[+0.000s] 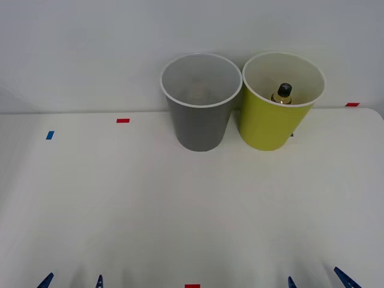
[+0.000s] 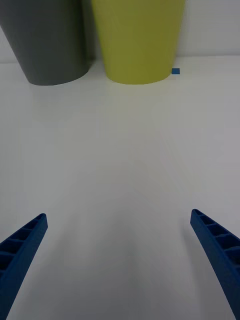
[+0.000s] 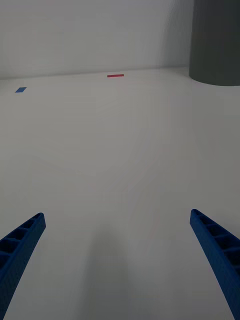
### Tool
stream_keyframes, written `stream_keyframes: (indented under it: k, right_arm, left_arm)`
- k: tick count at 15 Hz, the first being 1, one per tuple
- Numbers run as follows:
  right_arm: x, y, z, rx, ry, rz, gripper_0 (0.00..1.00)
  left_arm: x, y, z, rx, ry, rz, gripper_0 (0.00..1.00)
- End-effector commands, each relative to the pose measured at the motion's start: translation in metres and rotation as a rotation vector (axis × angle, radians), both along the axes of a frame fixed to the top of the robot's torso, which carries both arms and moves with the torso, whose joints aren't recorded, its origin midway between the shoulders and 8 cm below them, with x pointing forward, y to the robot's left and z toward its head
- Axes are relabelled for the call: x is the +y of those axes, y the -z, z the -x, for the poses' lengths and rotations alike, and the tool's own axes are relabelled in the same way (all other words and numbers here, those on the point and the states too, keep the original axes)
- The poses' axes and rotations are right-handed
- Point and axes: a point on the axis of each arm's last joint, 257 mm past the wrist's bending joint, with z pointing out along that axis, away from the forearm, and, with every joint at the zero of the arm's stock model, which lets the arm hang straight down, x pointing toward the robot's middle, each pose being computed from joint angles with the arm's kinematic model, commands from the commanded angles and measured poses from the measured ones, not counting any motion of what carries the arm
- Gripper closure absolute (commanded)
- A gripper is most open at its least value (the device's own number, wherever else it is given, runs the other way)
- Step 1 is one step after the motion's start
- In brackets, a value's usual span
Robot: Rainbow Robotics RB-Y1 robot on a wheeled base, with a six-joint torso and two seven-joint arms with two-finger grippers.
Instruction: Put cans in the gray bin and PET bottles in the light green bin.
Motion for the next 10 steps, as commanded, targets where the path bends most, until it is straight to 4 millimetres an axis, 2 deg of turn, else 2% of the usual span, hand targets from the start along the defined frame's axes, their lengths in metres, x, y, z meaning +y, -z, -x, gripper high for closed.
stream_keyframes:
  k: [1,10]
  right_arm:
    - [0.0000,0.0000,0.0000,0.000,0.000,0.000,0.00]
    - [0.0000,0.0000,0.0000,0.000,0.000,0.000,0.00]
  left_arm:
    - [0.0000,0.0001,0.0000,0.000,0.000,0.000,0.00]
    - [0.0000,0.0001,0.0000,0.000,0.000,0.000,0.00]
